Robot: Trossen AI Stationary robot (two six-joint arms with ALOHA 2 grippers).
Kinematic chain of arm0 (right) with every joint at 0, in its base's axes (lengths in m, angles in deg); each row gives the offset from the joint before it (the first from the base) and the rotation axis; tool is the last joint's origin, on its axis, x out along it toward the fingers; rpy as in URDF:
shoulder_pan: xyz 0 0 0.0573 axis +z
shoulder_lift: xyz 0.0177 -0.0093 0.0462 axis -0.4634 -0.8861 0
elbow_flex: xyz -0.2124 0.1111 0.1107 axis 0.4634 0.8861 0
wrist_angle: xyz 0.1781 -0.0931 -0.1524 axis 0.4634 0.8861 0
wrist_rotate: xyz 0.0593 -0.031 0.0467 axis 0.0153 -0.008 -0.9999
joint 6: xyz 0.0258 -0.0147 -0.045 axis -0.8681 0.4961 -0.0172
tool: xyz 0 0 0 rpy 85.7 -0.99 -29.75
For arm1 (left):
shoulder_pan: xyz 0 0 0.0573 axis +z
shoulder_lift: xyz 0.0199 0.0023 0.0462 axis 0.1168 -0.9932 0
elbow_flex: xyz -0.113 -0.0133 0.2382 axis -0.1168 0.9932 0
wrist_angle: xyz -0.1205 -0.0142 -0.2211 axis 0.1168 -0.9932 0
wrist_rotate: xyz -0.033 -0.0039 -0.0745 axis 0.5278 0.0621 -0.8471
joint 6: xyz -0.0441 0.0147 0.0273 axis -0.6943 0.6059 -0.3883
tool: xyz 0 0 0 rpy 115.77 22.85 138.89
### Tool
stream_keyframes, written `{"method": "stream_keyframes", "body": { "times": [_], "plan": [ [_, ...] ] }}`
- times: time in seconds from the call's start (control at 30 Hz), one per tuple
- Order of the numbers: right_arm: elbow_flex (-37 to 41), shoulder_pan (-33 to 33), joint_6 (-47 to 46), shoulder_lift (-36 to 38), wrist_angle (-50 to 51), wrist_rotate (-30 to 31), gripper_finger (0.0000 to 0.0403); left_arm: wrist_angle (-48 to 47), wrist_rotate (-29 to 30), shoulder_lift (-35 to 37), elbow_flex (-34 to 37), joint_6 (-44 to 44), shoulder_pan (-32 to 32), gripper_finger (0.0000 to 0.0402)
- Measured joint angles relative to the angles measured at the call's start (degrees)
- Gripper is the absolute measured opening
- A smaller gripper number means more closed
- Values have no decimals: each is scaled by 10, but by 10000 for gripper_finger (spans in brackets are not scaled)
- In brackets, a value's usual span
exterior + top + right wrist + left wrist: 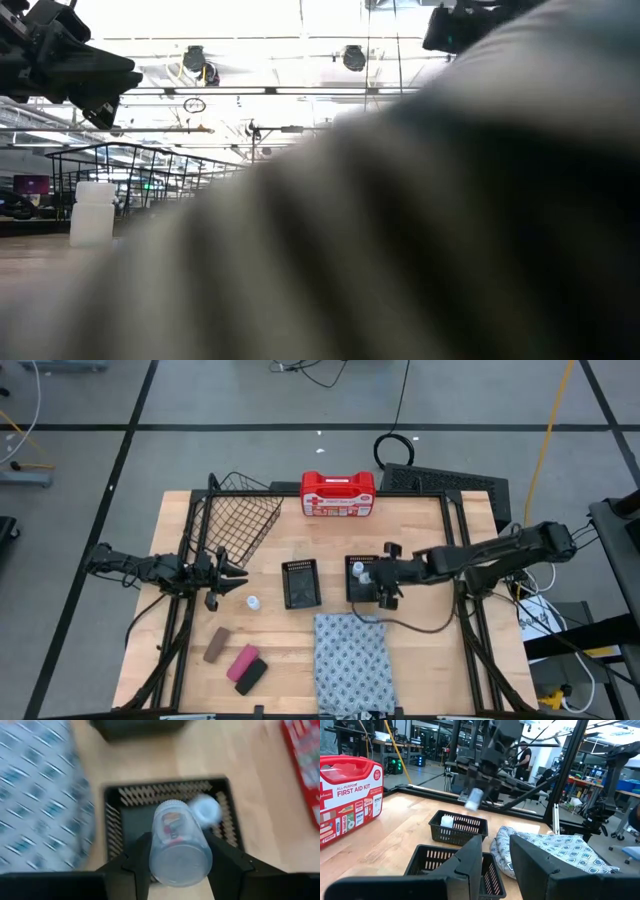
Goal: Pick & Place Medicine items
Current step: Put the right white pill bottle into the right black basket
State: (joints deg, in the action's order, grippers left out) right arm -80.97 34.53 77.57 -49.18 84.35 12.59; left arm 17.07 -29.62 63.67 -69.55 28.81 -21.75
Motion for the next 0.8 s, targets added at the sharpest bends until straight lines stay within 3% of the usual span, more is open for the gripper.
{"method": "stream_keyframes", "body": {
  "times": [0.13, 0.3, 0.8],
  "plan": [
    [-25, -42, 13, -14, 75, -37, 139, 0, 0, 0, 0, 0, 0, 108],
    [-27, -80, 46, -45, 89, -89, 139, 0, 0, 0, 0, 0, 0, 108],
    [-31, -107, 84, -126, 75, -89, 141, 0, 0, 0, 0, 0, 0, 108]
  ]
}}
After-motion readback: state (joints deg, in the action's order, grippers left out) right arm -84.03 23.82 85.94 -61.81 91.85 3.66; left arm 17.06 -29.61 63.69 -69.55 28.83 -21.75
